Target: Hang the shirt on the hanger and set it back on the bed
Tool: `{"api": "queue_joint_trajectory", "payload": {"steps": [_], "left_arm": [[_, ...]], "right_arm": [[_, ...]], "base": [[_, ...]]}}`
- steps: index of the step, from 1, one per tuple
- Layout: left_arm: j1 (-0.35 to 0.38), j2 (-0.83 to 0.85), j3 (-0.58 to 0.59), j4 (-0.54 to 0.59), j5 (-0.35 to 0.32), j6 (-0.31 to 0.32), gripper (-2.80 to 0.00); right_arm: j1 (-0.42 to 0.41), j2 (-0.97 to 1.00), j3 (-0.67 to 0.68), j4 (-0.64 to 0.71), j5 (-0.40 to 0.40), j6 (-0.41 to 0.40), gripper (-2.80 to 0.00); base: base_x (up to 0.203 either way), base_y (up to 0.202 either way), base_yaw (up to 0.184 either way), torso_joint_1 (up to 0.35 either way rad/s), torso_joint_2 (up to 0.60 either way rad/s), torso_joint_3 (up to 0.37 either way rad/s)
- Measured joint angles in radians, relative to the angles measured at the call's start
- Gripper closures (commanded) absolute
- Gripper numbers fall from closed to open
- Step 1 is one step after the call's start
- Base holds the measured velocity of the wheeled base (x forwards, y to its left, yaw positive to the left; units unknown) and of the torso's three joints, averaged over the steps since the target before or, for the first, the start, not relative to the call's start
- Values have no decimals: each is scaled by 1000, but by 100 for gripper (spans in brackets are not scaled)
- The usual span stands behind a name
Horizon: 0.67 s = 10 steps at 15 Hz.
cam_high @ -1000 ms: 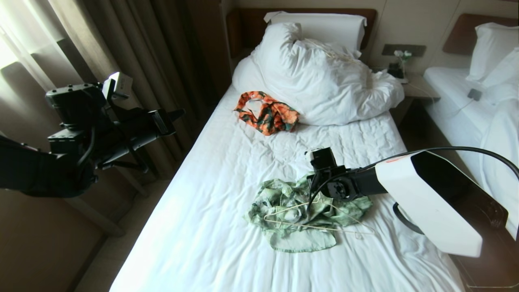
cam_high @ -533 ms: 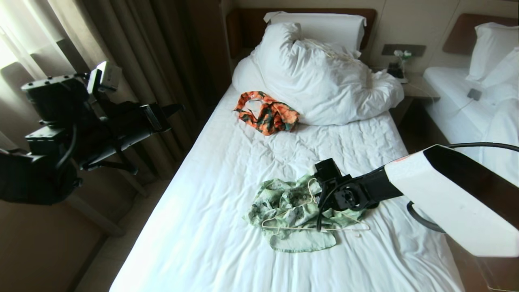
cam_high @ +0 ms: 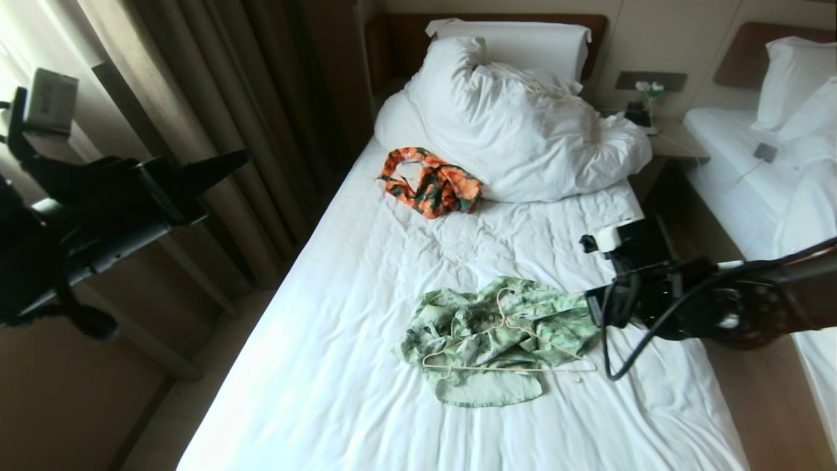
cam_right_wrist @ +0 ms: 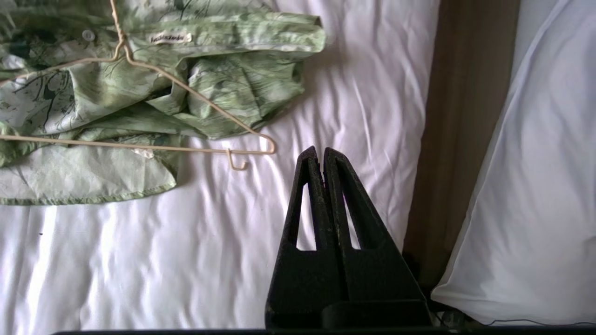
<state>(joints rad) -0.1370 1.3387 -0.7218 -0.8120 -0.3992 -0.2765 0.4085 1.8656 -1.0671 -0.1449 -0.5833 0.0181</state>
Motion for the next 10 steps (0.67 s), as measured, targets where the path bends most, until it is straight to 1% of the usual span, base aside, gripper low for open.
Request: {"api": "queue_joint_trajectory", "payload": {"steps": [2,3,5,6,7,10], "left_arm": [[-2,-117,76,42,1,-8,0],[-4,-183,109,85,2,-9,0],[-10,-335,164,202,8,-9,0],[-13,-418,180,276,25,-9,0],[-13,-494,183,356,59,-9,0],[-4,-723,143,659,226,9,0]], "right_arm": [[-22,-170,120,-21,0,-6,0],[-28,-259,175,-24,0,-17,0],[-45,-452,262,-22,0,-56,0],[-56,-552,290,-5,0,-81,0],[-75,-646,306,18,0,-107,0],[-196,-943,319,110,13,-184,0]], "base": [[0,0,0,0,0,0],[0,0,0,0,0,0],[0,0,0,0,0,0],[0,0,0,0,0,0],[0,0,0,0,0,0],[0,0,0,0,0,0]]}}
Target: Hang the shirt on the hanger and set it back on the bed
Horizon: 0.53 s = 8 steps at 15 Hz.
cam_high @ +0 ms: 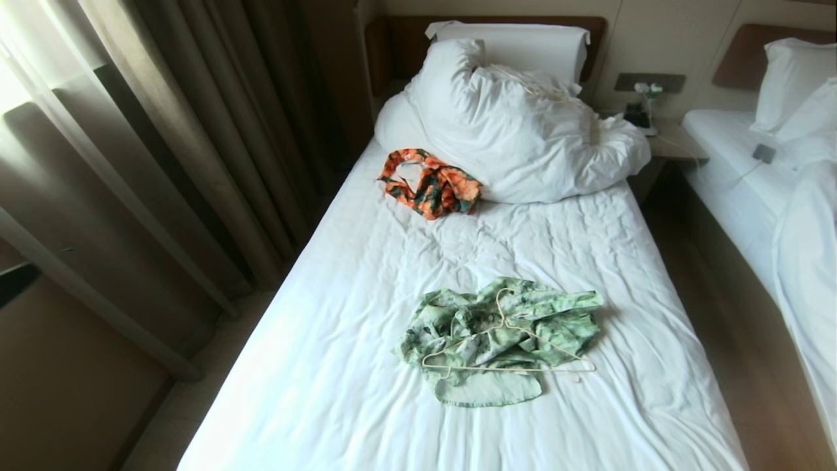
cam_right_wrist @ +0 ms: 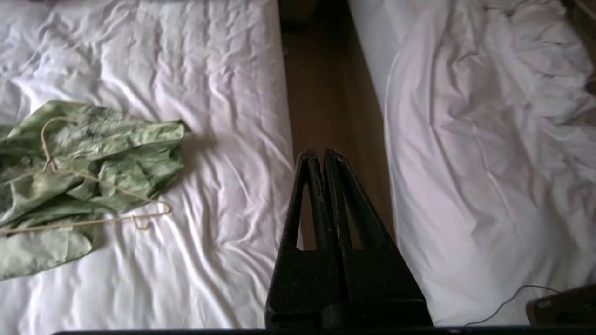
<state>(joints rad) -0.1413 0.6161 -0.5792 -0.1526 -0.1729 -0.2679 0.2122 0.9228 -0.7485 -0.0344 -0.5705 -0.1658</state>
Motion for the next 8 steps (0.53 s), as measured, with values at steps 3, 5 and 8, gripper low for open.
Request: {"api": "queue_joint_trajectory", "payload": {"steps": [3,5,8], "left_arm": [[70,-193,-25,260,111,62,0],[129,-294,16,332,98,78,0],[149,-404,97,337,82,86,0]], "right_arm": [[-97,-260,-1,137,16,-7,0],[-123,-368,1,254,32,42,0],[-133,-473,21,307,96,82,0]], "base": [[0,0,0,0,0,0],[0,0,0,0,0,0],[0,0,0,0,0,0]]}}
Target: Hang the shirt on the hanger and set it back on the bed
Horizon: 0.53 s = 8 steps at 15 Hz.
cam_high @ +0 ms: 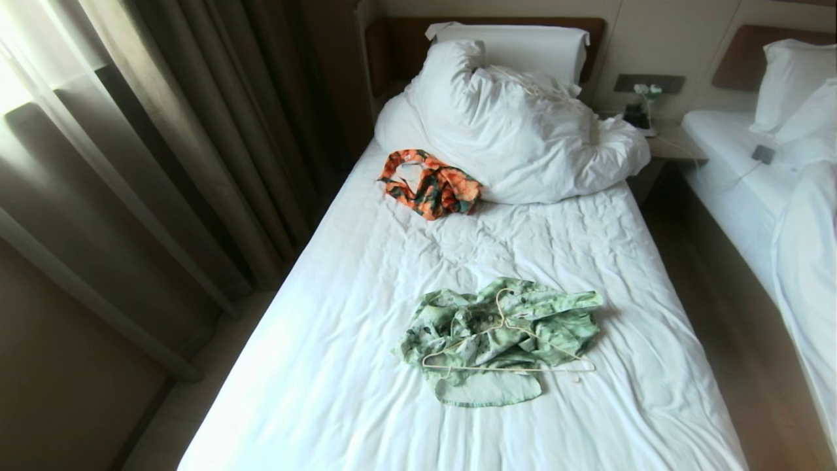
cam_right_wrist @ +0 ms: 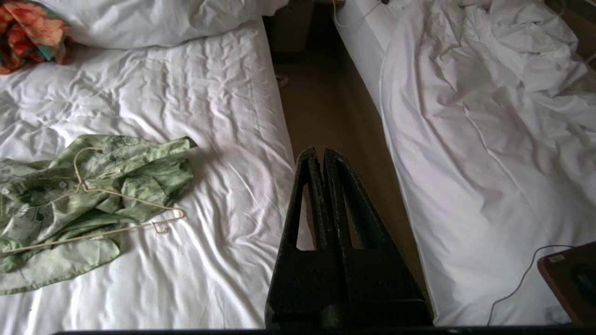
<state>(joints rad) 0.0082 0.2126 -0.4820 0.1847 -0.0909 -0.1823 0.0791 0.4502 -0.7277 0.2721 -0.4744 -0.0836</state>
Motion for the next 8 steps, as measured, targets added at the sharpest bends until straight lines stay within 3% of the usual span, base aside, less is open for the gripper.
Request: {"api": "queue_joint_trajectory", "payload": {"steps": [4,8], "left_arm": [[0,-116,57,-1,-2,35,0],[-1,-197,150,-10,50,106,0]], "right_arm": [[-30,-164,33,42,49,-5,0],[-71,-323,177,54,184,-22,0]], "base": [[0,0,0,0,0,0],[0,0,0,0,0,0]]}}
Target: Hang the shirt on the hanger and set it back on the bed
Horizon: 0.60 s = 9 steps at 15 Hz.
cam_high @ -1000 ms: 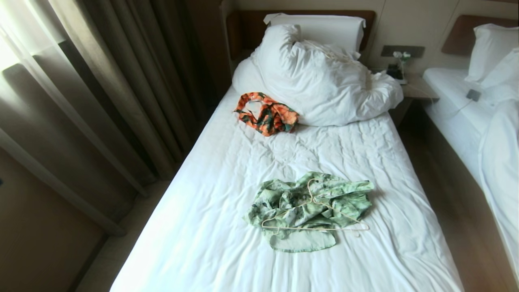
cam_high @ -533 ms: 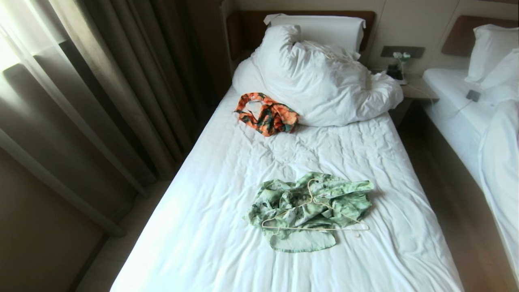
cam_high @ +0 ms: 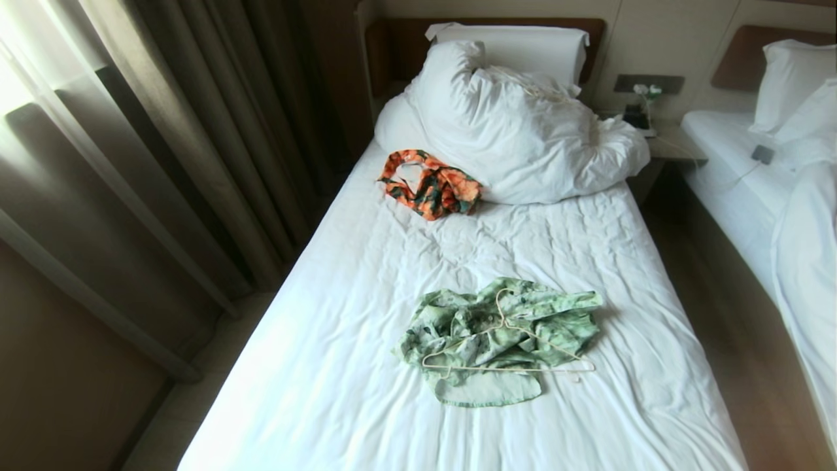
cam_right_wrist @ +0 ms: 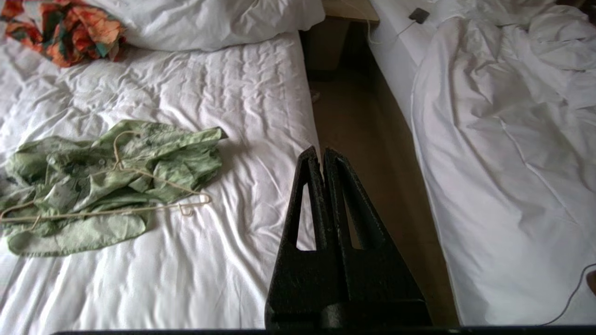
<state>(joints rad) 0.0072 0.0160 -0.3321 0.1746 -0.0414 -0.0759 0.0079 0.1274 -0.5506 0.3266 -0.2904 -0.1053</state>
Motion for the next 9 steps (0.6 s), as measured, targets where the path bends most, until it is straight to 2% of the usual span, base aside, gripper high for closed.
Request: {"api": "queue_joint_trajectory", "payload": {"steps": [2,5,7,9], "left_arm": [[0,-12,59,-28,10,60,0],[0,-17,204,-110,33,122,0],[0,-18,279,-120,33,144,0],[-3,-19,304,-123,10,183,0]], "right_arm": [[-5,-63,141,-55,68,3,0],[-7,-110,387,-269,146,22,0],[-7,-123,491,-382,212,50,0],[-7,-127,526,-401,235,57,0]], "base": [[0,0,0,0,0,0],[0,0,0,0,0,0],[0,0,0,0,0,0],[0,0,0,0,0,0]]}}
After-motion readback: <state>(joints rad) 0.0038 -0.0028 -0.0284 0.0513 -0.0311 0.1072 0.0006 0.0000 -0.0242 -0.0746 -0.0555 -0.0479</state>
